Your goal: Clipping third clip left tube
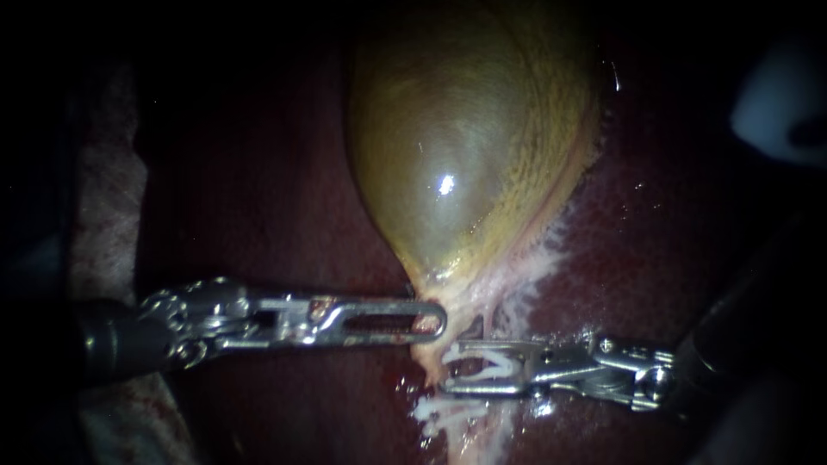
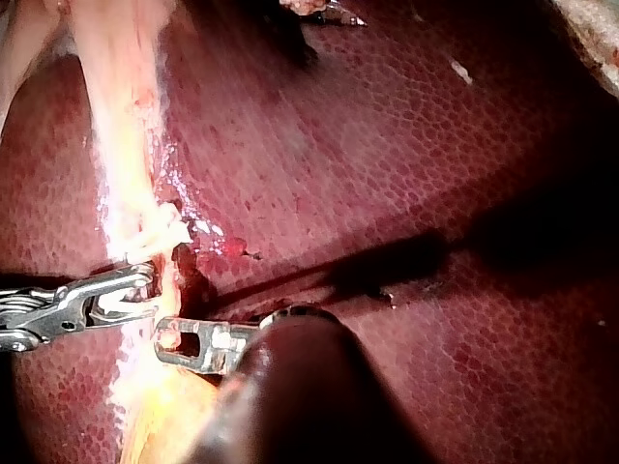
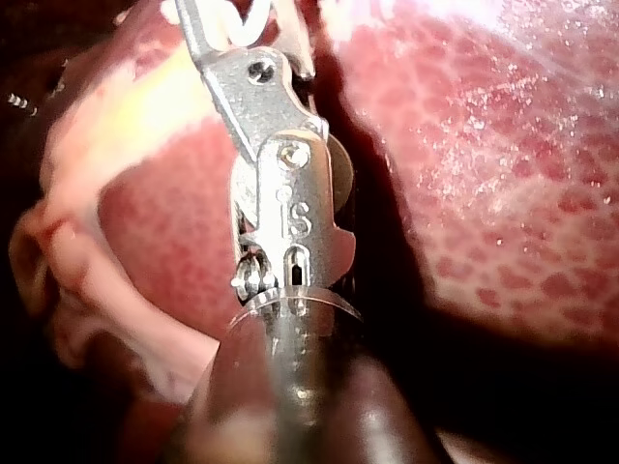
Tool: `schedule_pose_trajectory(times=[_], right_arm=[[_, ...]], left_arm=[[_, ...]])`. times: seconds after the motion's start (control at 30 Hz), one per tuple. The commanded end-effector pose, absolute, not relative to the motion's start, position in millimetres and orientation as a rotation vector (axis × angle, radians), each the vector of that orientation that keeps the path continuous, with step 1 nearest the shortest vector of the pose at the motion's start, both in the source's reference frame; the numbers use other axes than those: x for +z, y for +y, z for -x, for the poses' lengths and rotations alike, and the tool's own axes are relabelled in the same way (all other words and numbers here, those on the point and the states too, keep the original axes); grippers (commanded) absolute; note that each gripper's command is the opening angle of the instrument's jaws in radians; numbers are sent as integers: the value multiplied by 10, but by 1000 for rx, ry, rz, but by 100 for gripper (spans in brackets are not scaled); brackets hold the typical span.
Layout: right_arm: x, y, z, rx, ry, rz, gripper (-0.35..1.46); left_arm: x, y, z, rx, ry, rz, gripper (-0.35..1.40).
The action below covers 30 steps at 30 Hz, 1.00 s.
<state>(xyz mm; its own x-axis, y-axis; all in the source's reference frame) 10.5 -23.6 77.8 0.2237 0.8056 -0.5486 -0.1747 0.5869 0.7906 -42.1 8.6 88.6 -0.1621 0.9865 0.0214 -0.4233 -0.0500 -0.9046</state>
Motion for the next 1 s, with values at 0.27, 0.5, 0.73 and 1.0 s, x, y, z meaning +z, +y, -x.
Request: schedule_pose_trajectory(times=[0.27, 0.5, 0.73, 1.0], right_arm=[[785, -238, -105, 748, 1147, -665, 30], [786, -240, -111, 749, 1142, -663, 36], [784, -243, -122, 753, 1135, -660, 43], [784, -244, -129, 756, 1135, -658, 44]], left_arm=[[883, 85, 422, 1514, -980, 803, -35], [883, 85, 423, 1513, -980, 803, -35], [883, 85, 424, 1513, -980, 803, -35], [884, 86, 424, 1513, -981, 803, -35]])
